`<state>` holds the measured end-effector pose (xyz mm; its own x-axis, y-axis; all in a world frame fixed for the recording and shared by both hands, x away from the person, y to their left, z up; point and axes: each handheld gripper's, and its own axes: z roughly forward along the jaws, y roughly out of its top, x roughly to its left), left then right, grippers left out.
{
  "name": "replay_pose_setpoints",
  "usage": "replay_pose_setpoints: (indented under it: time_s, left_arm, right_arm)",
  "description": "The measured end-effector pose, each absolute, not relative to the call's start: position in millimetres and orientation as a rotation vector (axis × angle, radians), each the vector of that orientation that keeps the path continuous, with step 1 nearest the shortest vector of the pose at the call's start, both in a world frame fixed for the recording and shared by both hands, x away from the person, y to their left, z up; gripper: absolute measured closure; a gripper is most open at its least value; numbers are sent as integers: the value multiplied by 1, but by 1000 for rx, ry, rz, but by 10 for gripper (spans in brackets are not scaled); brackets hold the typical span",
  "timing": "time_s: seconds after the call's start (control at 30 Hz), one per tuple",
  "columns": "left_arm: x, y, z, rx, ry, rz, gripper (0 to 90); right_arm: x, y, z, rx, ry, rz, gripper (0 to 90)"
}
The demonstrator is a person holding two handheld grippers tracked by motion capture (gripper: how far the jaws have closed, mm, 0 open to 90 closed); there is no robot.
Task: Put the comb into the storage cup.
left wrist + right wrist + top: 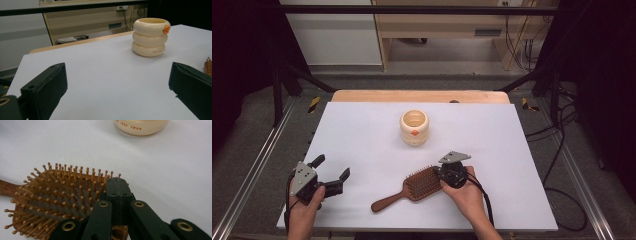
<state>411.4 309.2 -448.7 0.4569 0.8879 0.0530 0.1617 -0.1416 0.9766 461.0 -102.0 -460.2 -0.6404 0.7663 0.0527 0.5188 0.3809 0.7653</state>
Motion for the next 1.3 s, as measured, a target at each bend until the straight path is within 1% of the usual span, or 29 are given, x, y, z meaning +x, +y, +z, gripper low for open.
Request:
replay_pose_setpoints:
  time_s: [0.33,0.37,0.5,0.57,0.67,0.7,0.73,0.8,0.83,0.87,0.9,0.93,0.97,1.0,1.07,1.1,1.17,1.2,1.3]
  left_arm:
    - [411,310,-449,1603,938,822,19]
    - [410,310,-449,1603,938,820,19]
    - [409,306,-448,1617,931,807,20]
    - [407,303,-447,1620,930,791,20]
    - [405,297,-444,1642,926,773,20]
    - [404,295,-443,1647,922,766,22]
    - [404,291,-441,1663,918,755,22]
    - [404,282,-437,1691,917,733,21]
    - [404,282,-437,1691,917,733,22]
    - [404,277,-434,1716,911,716,22]
    - [405,270,-432,1745,906,697,20]
    - [406,257,-429,1801,890,672,22]
    - [406,257,-429,1801,890,672,22]
    - [408,243,-426,1884,873,631,24]
    - [409,229,-422,1957,846,600,30]
    - [409,229,-422,1957,846,600,29]
    - [409,217,-418,2008,829,566,29]
    - [408,208,-414,2050,821,555,30]
    - [408,198,-410,2136,804,517,36]
  right_arm:
    - [463,-112,-457,1141,2302,1173,900]
    - [462,-121,-453,1147,2276,1186,900]
    - [455,-145,-443,1140,2213,1215,854]
    - [450,-158,-440,1139,2179,1226,805]
    - [441,-179,-437,1115,2113,1250,669]
    - [438,-185,-436,1123,2088,1260,601]
    - [435,-191,-434,1132,2066,1264,504]
    - [430,-204,-432,1163,2034,1276,358]
    - [430,-204,-432,1163,2034,1276,358]
    - [428,-210,-432,1173,2015,1280,296]
    - [423,-221,-435,1182,1958,1304,201]
    - [422,-224,-436,1191,1937,1307,167]
    - [422,-224,-436,1191,1937,1307,167]
    - [423,-231,-439,1217,1920,1311,103]
    - [424,-235,-442,1196,1927,1322,81]
    - [424,-235,-442,1196,1927,1322,81]
    - [426,-238,-445,1177,1920,1329,98]
    - [426,-239,-445,1173,1918,1337,101]
    - [425,-240,-445,1164,1919,1349,98]
